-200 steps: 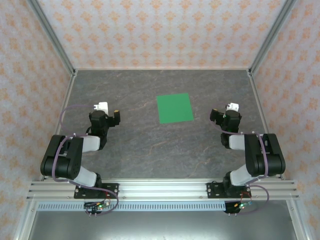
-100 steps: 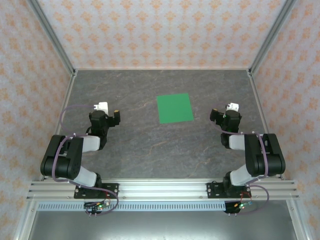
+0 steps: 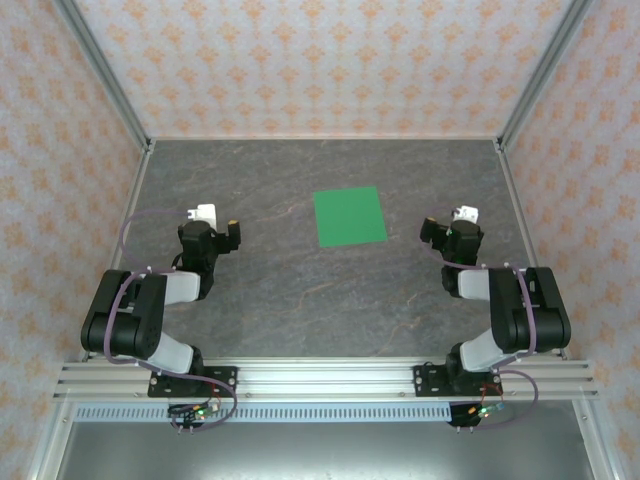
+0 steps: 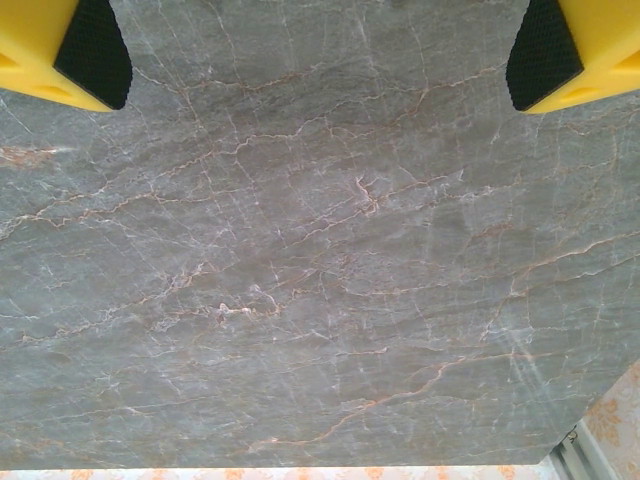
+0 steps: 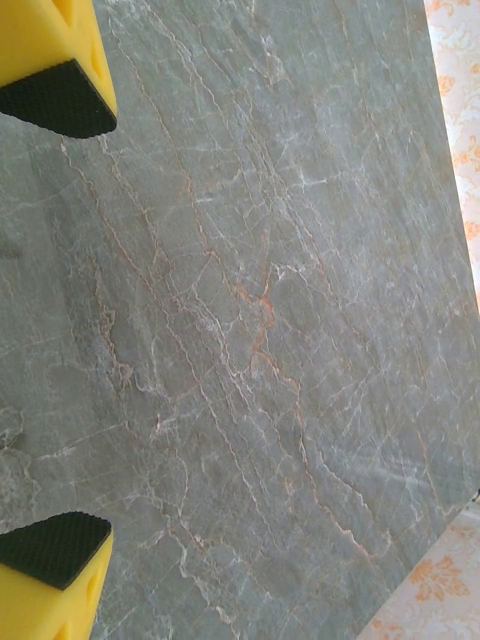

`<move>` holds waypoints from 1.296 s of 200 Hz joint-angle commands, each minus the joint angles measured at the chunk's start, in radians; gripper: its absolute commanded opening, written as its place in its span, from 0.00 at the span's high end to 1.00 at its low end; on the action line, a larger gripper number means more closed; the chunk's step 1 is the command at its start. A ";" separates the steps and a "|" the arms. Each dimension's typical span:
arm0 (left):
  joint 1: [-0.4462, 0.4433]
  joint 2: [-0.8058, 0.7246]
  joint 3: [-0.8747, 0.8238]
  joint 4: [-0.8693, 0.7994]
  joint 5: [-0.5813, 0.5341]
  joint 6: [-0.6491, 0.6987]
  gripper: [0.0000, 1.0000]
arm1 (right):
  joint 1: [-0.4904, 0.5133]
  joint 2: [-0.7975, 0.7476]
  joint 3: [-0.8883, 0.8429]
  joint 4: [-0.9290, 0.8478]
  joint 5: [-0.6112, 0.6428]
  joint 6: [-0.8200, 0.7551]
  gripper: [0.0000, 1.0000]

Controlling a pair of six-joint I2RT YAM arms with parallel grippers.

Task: Fold a paper plane with a square sheet of paper (fold left side to right side)
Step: Move the square sheet of paper to the center of the table.

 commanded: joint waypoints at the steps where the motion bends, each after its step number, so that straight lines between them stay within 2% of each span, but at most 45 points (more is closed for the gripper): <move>1: -0.004 -0.029 0.042 -0.028 -0.061 -0.016 0.01 | 0.003 -0.061 0.037 -0.053 0.067 0.034 0.00; 36: -0.028 -0.206 0.092 -0.242 -0.094 -0.014 0.01 | 0.003 -0.252 0.097 -0.328 0.090 0.083 0.00; 58: -0.079 -0.324 0.122 -0.347 -0.046 -0.092 0.01 | 0.005 -0.318 0.164 -0.509 0.051 0.162 0.00; 84: -0.250 -0.372 0.227 -0.519 -0.061 -0.116 0.01 | 0.034 -0.390 0.231 -0.674 -0.001 0.260 0.00; 108: -0.419 -0.331 0.330 -0.667 -0.069 -0.121 0.01 | 0.077 -0.421 0.251 -0.770 -0.048 0.360 0.00; 137: -0.578 -0.234 0.468 -0.812 -0.070 -0.109 0.01 | 0.108 -0.400 0.285 -0.908 -0.080 0.419 0.00; 170: -0.688 -0.044 0.617 -0.901 -0.068 -0.073 0.01 | 0.109 -0.404 0.310 -1.053 -0.071 0.424 0.00; 230: -0.716 0.455 1.126 -1.134 -0.118 -0.093 0.00 | 0.109 -0.479 0.306 -1.158 -0.057 0.412 0.00; 259: -0.716 0.638 1.330 -1.237 -0.104 -0.107 0.01 | 0.109 -0.490 0.314 -1.175 -0.055 0.406 0.00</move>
